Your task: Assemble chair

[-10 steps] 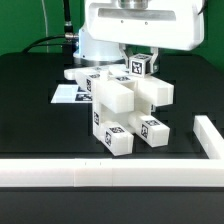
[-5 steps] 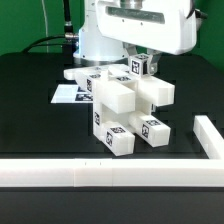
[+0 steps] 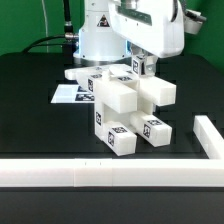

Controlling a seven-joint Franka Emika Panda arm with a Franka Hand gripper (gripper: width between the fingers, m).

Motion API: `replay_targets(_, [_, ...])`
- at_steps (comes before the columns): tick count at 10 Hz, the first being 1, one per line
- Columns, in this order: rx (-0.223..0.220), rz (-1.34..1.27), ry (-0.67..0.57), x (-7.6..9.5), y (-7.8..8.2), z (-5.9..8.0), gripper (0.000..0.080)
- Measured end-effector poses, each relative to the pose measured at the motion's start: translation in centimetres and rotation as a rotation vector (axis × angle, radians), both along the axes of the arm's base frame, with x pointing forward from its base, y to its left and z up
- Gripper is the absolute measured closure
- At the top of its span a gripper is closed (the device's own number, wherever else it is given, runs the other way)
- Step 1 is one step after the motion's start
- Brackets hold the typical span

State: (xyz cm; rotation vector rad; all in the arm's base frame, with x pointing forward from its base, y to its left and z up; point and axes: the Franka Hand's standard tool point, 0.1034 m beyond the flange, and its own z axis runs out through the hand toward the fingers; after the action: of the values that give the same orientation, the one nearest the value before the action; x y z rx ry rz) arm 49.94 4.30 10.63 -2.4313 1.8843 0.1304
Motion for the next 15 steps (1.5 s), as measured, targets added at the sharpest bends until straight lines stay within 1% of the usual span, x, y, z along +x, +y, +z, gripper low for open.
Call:
replay_targets(3, [-0.001, -0.142, 0.014, -0.01, 0.13, -0.01, 0.0529])
replay_targets(4, [0.003, -0.259, 0.026, -0.02, 0.32, -0.02, 0.0529])
replay_targets(5, [0.003, -0.289, 0.029, -0.02, 0.36, -0.02, 0.0529])
replay_targets(8, [0.007, -0.488, 0.051, -0.02, 0.63, -0.03, 0.0528])
replay_targets(9, [0.007, -0.521, 0.055, -0.03, 0.68, -0.03, 0.0528])
replay_targets(11, [0.007, -0.494, 0.052, -0.03, 0.68, -0.04, 0.0528])
replay_targets(13, [0.021, -0.393, 0.093, -0.28, 0.36, 0.26, 0.0206])
replay_targets(14, [0.021, -0.361, 0.078, -0.08, 0.42, 0.29, 0.0167])
replay_targets(15, [0.024, -0.255, 0.066, -0.12, 0.45, 0.24, 0.0167])
